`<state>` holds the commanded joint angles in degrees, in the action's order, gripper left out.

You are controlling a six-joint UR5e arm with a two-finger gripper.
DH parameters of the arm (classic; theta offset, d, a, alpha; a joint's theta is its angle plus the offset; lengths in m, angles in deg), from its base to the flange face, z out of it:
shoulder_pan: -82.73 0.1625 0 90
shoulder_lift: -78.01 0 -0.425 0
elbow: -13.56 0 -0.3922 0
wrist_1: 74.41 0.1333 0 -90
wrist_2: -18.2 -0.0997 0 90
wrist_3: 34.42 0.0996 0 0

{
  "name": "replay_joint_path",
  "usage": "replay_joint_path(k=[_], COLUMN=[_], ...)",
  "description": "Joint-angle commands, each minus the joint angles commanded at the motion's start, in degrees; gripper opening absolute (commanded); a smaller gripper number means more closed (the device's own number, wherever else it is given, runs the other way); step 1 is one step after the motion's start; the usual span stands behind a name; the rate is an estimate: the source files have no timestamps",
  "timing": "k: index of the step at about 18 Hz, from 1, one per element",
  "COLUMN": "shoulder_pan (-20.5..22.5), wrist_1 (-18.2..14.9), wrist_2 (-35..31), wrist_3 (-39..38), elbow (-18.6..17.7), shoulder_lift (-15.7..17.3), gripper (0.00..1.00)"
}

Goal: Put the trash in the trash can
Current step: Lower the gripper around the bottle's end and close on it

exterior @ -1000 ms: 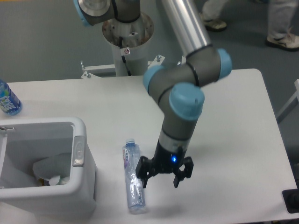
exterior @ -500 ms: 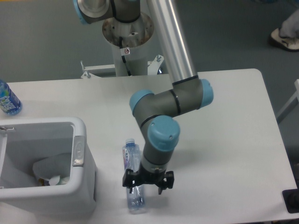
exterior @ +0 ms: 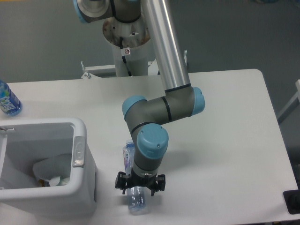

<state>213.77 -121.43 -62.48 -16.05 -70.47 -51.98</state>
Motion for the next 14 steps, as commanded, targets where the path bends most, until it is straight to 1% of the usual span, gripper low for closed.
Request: replay_joint_path(k=[2, 3, 5, 6, 7, 12, 14], shoulder_pan=[-0.1, -0.2, -0.2, -0.2, -0.3, -0.3, -0.3], wrist_1=[0.0, 0.0, 0.0, 0.0, 0.0, 0.0, 0.0], wrist_2=[-0.2, -0.3, -0.8, -1.5, -1.6, -1.7, -1.7], wrist_3=[0.0, 0.0, 0.0, -0.1, -0.1, -0.2, -0.1], elbow=[0.0, -0.1, -0.5, -0.5, -0.5, -0.6, -0.7], shoulder_lift=[0.2, 0.3, 0.6, 0.5, 0.5, 0.8, 1.4], gripper=[0.99, 0.94, 0.8, 0.76, 0.7, 0.66, 0.64])
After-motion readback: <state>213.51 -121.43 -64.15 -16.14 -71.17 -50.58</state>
